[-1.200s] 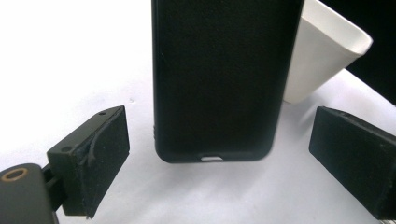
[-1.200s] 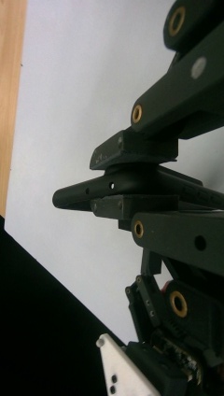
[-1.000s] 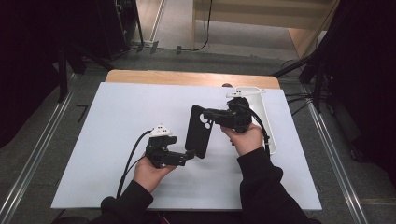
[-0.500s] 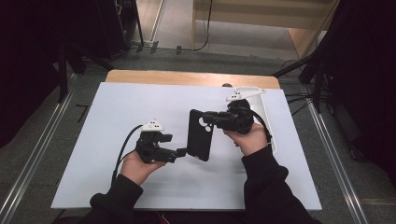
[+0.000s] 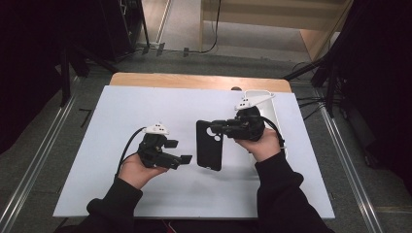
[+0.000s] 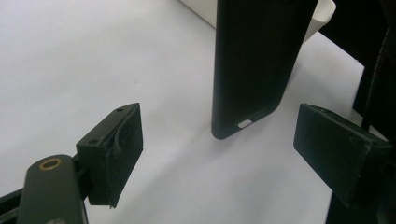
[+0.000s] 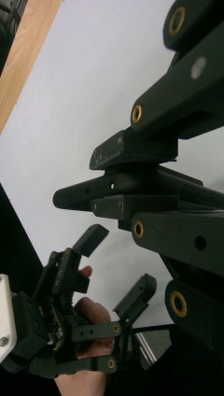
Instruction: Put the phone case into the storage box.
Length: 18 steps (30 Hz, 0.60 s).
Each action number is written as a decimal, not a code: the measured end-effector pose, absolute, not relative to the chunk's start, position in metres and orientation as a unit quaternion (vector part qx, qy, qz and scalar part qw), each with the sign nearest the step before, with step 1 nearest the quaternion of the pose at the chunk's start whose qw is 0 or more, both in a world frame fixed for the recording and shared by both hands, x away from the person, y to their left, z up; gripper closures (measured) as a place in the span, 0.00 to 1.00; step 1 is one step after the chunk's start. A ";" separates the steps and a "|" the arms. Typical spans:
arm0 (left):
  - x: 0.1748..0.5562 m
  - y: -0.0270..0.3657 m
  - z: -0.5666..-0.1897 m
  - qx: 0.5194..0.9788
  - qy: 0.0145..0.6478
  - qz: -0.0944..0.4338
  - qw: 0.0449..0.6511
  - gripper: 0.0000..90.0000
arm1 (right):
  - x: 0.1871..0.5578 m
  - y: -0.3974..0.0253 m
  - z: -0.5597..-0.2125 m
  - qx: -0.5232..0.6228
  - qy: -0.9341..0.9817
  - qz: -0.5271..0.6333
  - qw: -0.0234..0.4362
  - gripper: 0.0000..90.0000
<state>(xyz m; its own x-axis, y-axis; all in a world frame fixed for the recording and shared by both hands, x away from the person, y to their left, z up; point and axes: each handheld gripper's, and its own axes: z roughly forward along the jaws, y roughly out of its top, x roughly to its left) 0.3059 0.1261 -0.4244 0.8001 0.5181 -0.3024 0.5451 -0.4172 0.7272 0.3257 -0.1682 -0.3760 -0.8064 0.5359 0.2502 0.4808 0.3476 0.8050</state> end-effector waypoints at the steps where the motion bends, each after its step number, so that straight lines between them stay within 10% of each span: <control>1: 0.306 0.127 -0.423 0.842 0.311 -0.016 0.440 0.20 | 0.326 -0.169 -0.376 0.307 0.822 0.480 0.028 0.83; 18: 0.310 0.134 -0.411 0.846 0.287 -0.035 0.447 0.24 | 0.323 -0.170 -0.375 0.234 0.848 0.475 0.011 0.83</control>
<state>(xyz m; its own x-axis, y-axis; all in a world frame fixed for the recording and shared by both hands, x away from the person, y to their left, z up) 0.3099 0.1344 -0.4108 0.8327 0.4543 -0.3166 0.5177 -0.4356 0.7364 0.3230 -0.1695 -0.3751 -0.8905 0.4066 0.2041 0.3863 0.4388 0.8113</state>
